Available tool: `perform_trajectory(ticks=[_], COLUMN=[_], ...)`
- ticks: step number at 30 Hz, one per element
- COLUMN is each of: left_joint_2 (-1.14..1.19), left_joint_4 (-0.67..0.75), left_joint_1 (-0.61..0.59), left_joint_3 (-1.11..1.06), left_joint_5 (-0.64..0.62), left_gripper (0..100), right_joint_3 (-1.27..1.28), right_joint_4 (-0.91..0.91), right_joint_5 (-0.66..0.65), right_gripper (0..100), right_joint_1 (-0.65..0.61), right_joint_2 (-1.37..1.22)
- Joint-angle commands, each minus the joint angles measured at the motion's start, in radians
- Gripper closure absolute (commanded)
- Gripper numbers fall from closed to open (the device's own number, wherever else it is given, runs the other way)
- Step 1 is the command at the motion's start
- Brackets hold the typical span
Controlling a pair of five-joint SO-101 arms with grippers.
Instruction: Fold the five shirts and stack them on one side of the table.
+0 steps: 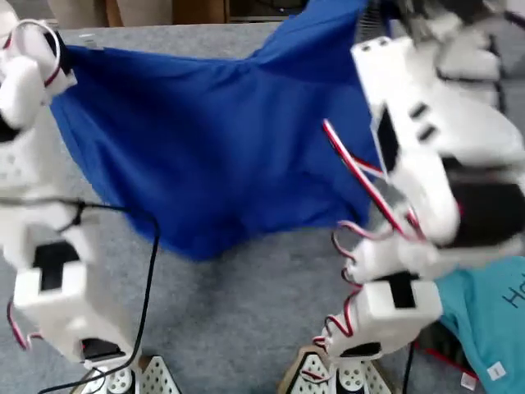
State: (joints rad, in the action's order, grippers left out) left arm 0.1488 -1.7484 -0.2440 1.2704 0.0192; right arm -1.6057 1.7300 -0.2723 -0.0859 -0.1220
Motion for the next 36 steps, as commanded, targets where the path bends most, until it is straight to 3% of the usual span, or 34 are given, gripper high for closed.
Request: perform_trajectory(ticks=[1, 15, 19, 26, 36], left_joint_2=[-0.216, -0.633, -0.682, -0.719, -0.713], left_joint_4=[-0.012, -0.012, -0.011, -0.011, -0.011], left_joint_1=[0.026, 0.017, -0.071, -0.150, -0.160], left_joint_3=[-0.094, -0.304, -0.311, -0.313, -0.315], left_joint_5=[0.041, 0.118, 0.150, 0.163, 0.160], left_gripper=[98, 98, 98, 98, 98], right_joint_3=[-0.004, -0.002, -0.002, 0.016, 0.168], right_joint_4=[0.002, -0.032, -0.104, -0.206, -0.480], right_joint_5=[-0.035, -0.140, -0.143, -0.250, -0.365], right_gripper=[99.4, 99.4, 99.4, 99.4, 99.4], right_joint_1=[0.047, 0.120, 0.188, 0.196, 0.154], right_joint_2=[0.113, 0.334, 0.369, 0.378, 0.386])
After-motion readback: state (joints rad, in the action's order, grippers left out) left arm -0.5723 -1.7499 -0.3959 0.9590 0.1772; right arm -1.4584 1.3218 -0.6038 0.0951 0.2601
